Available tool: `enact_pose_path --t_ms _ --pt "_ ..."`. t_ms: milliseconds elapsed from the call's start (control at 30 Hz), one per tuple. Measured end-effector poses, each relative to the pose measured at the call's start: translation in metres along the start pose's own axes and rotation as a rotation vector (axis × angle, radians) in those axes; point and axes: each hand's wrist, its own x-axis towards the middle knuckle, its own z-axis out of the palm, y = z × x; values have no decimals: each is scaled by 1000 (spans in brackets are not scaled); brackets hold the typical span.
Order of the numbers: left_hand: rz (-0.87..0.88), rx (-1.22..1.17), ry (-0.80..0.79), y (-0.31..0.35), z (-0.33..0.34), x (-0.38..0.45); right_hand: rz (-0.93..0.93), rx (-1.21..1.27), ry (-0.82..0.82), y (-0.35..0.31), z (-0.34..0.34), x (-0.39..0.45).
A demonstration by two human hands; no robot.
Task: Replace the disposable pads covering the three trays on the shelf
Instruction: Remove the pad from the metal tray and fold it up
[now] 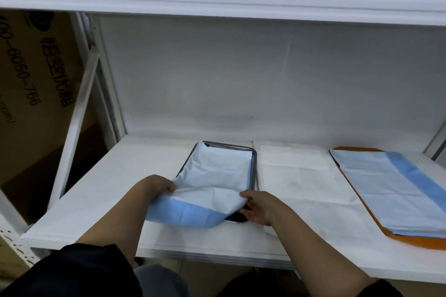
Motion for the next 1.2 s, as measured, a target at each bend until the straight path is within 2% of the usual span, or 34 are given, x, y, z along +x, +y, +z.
enact_pose_path --t_ms 167,300,433,533,600,767,1000,1133,1200 --pt "57 113 52 2 5 -3 16 -191 1 -3 -2 -1" --pt "117 67 56 0 12 0 9 -388 44 -1 -4 -1" --pt "151 126 59 -5 17 8 -131 -457 113 -1 -1 3" --pt "120 127 27 -9 21 12 -259 -646 258 -4 3 10" --pt "99 143 17 -8 24 14 -302 -727 279 -6 4 10" --pt "115 140 2 2 28 15 -385 -734 334 -10 -6 10" --pt "143 13 -28 8 36 22 -524 -736 362 -20 -12 21" --pt "178 25 51 10 34 26 -491 -675 360 -22 -12 28" --pt "174 170 69 12 35 23 -371 -647 322 -22 -12 28"
